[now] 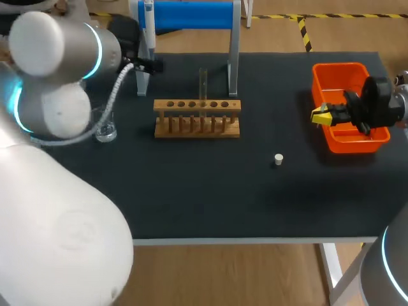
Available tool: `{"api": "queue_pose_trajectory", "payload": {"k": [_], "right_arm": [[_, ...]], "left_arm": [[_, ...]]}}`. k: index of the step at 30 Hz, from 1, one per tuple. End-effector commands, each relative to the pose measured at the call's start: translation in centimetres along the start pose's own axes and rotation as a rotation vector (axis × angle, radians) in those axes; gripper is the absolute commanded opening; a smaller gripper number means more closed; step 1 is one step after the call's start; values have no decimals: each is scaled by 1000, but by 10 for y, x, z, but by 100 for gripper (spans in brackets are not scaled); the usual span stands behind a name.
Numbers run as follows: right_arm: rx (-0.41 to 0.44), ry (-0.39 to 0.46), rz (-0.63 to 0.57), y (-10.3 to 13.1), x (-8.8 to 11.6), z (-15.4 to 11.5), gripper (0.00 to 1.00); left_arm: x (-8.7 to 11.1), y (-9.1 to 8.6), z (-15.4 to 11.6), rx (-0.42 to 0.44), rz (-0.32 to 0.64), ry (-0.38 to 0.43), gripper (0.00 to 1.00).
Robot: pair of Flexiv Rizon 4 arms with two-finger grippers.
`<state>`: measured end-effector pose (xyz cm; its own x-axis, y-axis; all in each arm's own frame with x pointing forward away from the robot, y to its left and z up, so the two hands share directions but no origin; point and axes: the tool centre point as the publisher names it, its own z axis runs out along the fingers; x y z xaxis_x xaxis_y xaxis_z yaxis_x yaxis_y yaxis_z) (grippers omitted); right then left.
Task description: Invert the test tube, pick up the pipette, mount the tip to pipette, aspirate from beaker and dispense into the tube, eject the tip, return the pipette, and cap with the stopper.
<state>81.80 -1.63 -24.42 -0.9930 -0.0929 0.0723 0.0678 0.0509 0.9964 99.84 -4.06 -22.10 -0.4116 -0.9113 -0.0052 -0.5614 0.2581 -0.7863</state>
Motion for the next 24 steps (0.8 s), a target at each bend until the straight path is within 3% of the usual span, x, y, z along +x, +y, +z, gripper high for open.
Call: {"api": "queue_pose_trajectory", "payload": {"k": [1,11,19,24], "right_arm": [[1,0,0,0,0,0,0],[1,0,0,0,0,0,0],[1,0,0,0,0,0,0],[1,0,0,0,0,0,0]], "left_arm": [[2,0,1,-3,1,-81,100],[2,0,1,-3,1,-81,100],[-17,-12,26,6,40,-146,100],[-29,-17,37,44,8,-193,100]]}}
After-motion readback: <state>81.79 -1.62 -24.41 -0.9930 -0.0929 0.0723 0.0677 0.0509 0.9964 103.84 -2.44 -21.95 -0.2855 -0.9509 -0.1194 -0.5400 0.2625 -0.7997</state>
